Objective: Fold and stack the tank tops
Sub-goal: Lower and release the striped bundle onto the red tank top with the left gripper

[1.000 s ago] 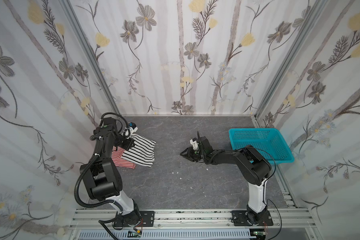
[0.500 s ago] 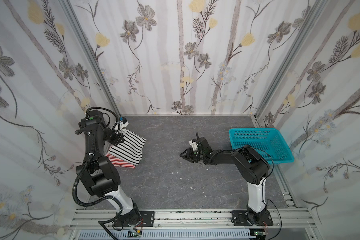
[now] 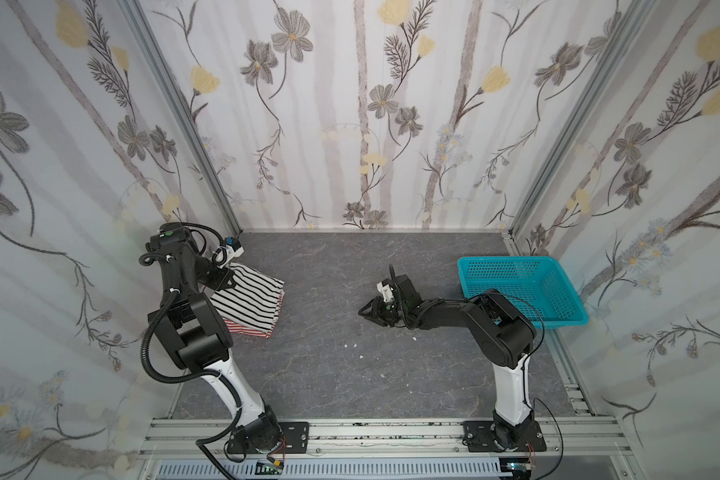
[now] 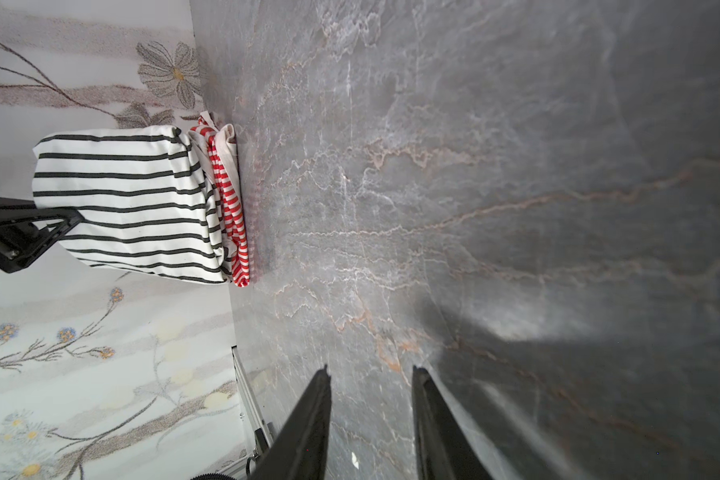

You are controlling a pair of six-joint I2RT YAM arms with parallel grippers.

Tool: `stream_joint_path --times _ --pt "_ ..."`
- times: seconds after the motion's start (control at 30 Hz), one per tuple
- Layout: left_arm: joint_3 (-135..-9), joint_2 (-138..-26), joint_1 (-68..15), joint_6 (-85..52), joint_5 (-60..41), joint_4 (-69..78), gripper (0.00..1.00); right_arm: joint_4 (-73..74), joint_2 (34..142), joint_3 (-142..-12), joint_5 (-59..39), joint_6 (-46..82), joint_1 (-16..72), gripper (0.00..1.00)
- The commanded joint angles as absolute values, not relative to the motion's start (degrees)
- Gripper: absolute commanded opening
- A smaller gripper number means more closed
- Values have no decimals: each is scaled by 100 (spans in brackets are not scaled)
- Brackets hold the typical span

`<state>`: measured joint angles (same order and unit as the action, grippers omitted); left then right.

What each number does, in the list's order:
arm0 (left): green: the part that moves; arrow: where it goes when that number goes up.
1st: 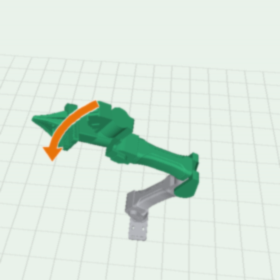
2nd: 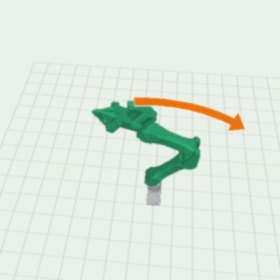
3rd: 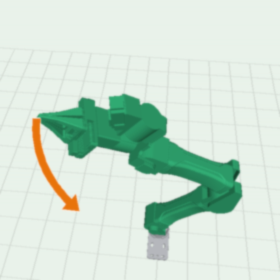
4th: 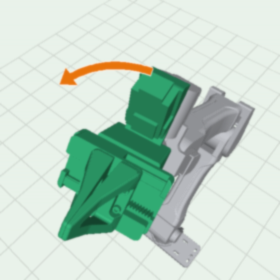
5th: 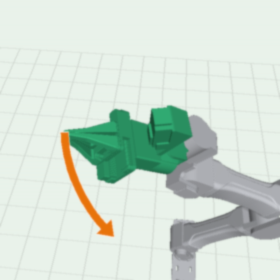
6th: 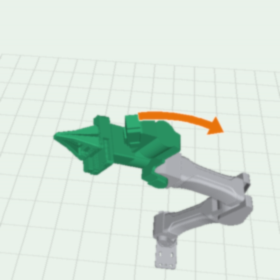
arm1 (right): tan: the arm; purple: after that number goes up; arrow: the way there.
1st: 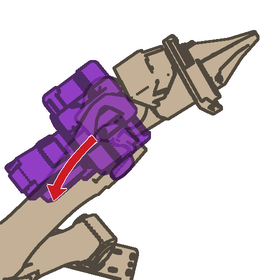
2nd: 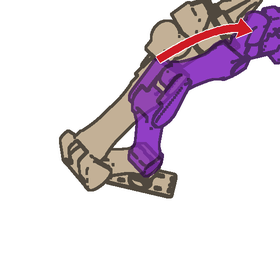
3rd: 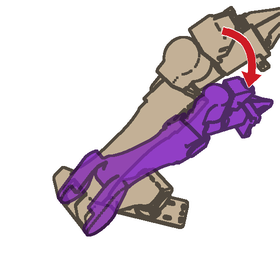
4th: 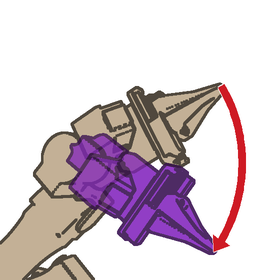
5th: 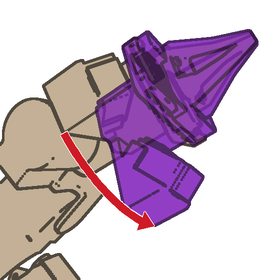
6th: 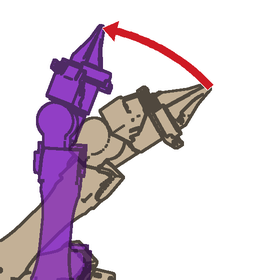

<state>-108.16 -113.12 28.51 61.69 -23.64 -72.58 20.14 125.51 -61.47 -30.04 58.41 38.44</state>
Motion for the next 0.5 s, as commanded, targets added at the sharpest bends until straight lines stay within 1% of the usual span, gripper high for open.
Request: stream_joint_path --times 0.0,0.33,0.47 --pt "-11061 -11648 2992 6209 -2661 -7312 0 1945 12486 -6189 -2980 5796 3841 35" --pt "-11265 -12249 3167 5980 -2620 -6804 0 1844 12443 -6214 -2944 5808 3850 35" --pt "-11185 -12408 3164 5711 -2383 -6515 0 1802 12411 -6240 -2936 5810 3852 35"
